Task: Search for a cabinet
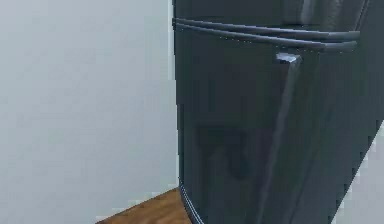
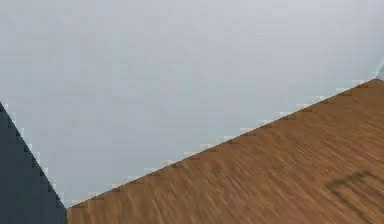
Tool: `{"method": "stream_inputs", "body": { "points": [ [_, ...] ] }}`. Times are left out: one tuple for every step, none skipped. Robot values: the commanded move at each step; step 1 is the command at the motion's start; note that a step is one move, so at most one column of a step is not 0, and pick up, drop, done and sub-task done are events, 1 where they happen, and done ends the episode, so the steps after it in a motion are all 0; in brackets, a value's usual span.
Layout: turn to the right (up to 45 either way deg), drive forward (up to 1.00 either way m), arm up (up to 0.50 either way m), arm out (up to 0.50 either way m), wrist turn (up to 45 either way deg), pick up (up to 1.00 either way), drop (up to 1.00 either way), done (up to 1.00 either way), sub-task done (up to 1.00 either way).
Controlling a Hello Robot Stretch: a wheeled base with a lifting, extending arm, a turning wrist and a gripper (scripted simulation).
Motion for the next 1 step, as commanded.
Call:
{"method": "stream_inputs", "body": {
  "points": [
    [-45.0,0.0,0.0,0.0,0.0,0.0,0.0,0.0,0.0]
  ]
}}
